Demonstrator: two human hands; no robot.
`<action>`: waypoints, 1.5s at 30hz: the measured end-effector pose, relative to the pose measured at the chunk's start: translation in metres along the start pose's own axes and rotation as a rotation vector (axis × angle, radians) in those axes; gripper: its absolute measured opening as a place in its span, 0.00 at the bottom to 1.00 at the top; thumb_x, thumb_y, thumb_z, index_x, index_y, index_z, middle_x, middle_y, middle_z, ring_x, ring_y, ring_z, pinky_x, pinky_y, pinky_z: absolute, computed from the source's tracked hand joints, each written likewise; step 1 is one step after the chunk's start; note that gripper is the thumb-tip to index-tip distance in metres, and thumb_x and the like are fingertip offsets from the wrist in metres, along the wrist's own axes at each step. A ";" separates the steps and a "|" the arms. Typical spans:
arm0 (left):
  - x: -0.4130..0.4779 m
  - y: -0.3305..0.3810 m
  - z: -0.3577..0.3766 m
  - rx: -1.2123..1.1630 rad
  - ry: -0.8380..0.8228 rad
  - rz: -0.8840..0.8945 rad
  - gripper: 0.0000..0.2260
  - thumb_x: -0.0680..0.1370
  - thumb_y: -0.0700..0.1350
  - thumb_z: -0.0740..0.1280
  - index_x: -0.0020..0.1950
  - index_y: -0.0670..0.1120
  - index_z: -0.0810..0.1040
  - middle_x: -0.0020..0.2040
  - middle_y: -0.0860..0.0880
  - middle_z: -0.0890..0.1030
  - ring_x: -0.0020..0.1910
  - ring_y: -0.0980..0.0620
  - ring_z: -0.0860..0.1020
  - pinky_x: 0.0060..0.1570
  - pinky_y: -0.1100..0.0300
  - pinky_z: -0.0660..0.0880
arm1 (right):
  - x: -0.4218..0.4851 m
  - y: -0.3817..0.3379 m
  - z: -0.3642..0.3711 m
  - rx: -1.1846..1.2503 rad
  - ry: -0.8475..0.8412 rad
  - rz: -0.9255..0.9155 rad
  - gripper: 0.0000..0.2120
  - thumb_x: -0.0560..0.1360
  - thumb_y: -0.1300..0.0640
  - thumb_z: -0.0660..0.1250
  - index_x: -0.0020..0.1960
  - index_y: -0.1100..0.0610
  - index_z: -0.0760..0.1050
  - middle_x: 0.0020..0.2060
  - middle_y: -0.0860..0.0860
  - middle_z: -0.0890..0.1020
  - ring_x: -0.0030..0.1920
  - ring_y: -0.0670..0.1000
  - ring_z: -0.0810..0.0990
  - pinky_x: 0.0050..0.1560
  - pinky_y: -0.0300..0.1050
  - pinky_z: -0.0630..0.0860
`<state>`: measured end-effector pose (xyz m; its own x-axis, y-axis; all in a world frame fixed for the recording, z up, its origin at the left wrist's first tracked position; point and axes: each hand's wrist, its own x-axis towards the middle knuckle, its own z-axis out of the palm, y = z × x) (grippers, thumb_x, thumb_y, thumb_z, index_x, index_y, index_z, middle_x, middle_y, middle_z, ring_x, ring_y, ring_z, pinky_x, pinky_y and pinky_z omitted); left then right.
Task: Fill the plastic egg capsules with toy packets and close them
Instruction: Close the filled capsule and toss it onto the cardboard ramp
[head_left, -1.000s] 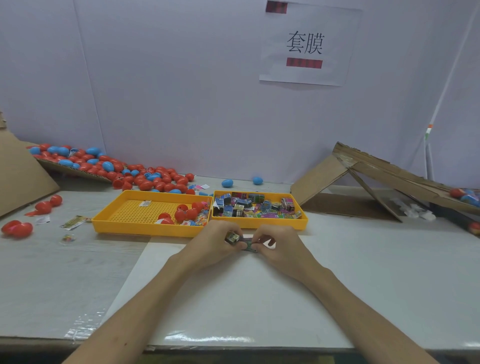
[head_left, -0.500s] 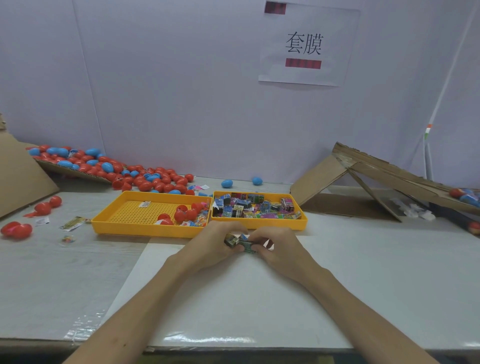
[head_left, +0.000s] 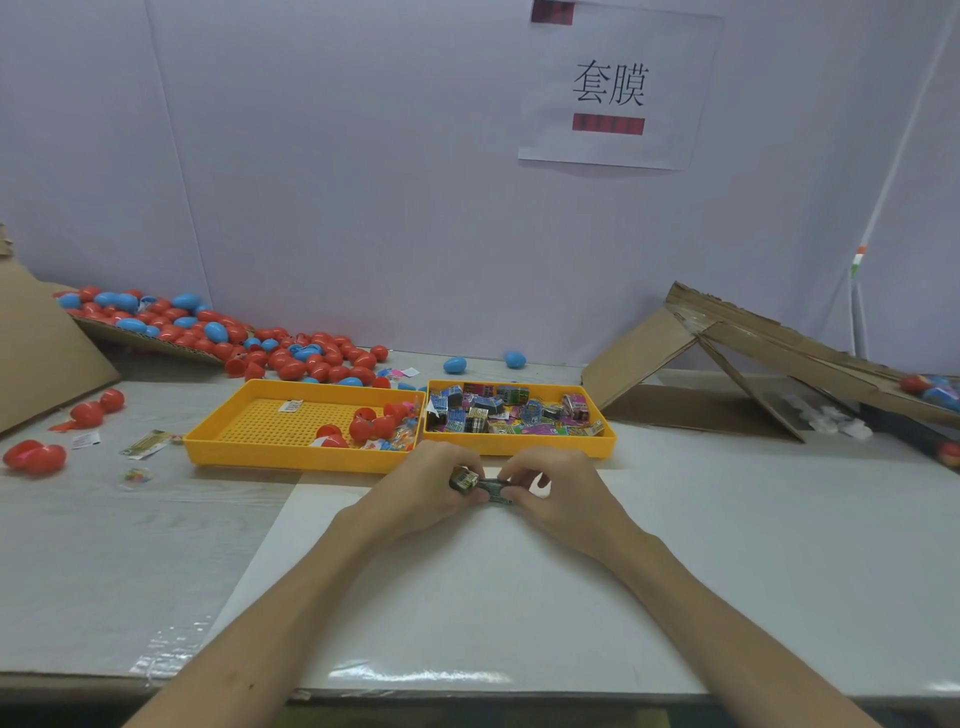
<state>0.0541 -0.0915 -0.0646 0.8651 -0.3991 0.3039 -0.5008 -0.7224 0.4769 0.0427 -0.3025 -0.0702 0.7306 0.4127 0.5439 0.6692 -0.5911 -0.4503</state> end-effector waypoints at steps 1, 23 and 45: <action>0.000 0.000 0.000 0.000 -0.002 -0.004 0.05 0.76 0.49 0.76 0.50 0.50 0.84 0.42 0.54 0.82 0.42 0.56 0.77 0.41 0.62 0.72 | 0.000 0.000 0.000 0.005 0.001 0.005 0.09 0.71 0.65 0.76 0.49 0.54 0.83 0.39 0.46 0.84 0.41 0.43 0.80 0.41 0.28 0.69; -0.002 0.009 0.004 -0.047 0.006 0.035 0.05 0.77 0.50 0.75 0.46 0.50 0.83 0.37 0.55 0.80 0.38 0.58 0.75 0.37 0.61 0.70 | 0.002 0.001 -0.004 0.062 -0.076 0.130 0.02 0.72 0.60 0.76 0.43 0.54 0.84 0.37 0.45 0.84 0.41 0.45 0.80 0.41 0.32 0.72; -0.005 0.021 -0.003 -0.169 -0.074 -0.143 0.14 0.82 0.42 0.66 0.67 0.51 0.70 0.55 0.50 0.79 0.51 0.54 0.76 0.73 0.44 0.65 | 0.073 0.074 -0.050 -0.355 -0.135 0.575 0.02 0.73 0.51 0.76 0.45 0.47 0.84 0.43 0.46 0.83 0.50 0.49 0.78 0.58 0.52 0.73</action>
<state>0.0390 -0.1032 -0.0531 0.9242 -0.3446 0.1648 -0.3654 -0.6721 0.6440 0.1385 -0.3512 -0.0283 0.9822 0.0351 0.1847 0.1024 -0.9237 -0.3691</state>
